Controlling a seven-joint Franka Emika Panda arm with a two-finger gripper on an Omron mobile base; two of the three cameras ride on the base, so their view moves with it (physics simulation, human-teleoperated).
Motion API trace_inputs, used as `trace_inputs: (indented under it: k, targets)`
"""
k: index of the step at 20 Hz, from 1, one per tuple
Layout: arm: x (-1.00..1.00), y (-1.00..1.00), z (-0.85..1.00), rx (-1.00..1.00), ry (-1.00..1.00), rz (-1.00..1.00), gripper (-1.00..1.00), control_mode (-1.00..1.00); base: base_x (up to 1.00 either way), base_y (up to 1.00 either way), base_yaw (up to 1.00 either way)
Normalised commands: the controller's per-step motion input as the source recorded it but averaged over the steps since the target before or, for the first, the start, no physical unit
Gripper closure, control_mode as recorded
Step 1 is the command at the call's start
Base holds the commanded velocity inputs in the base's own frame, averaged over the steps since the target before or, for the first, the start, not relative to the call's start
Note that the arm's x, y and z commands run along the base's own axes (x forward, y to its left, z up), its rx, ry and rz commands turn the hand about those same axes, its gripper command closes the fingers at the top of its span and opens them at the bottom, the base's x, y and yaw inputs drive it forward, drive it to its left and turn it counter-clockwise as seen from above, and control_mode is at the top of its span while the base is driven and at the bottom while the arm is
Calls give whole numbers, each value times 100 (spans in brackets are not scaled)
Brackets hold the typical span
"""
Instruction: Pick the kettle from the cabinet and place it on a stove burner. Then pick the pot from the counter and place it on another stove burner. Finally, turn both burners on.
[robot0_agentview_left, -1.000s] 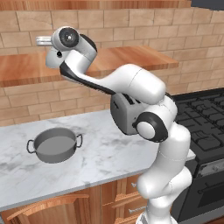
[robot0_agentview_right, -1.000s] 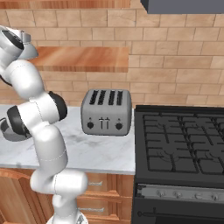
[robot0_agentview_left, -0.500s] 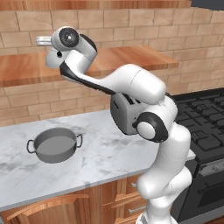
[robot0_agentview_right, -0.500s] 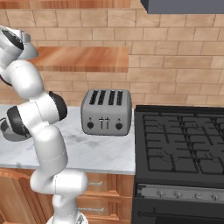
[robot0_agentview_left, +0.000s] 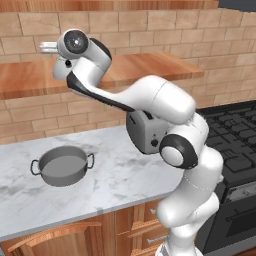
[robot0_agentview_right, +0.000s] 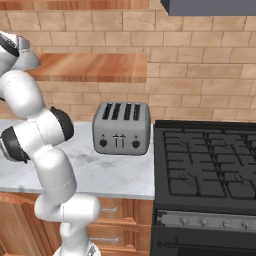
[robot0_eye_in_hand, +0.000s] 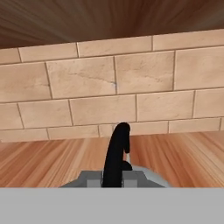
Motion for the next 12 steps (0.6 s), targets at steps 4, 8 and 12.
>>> trace_inputs:
  k: [4, 8, 12]
  targets:
    - [-56, -30, -6, 2, 0, -3, 100, -100, 0, 0, 0]
    - [-49, -38, -4, 1, 0, -4, 100, -100, 0, 0, 0]
    - [-36, -43, 0, 0, 0, -4, 100, -100, 0, 0, 0]
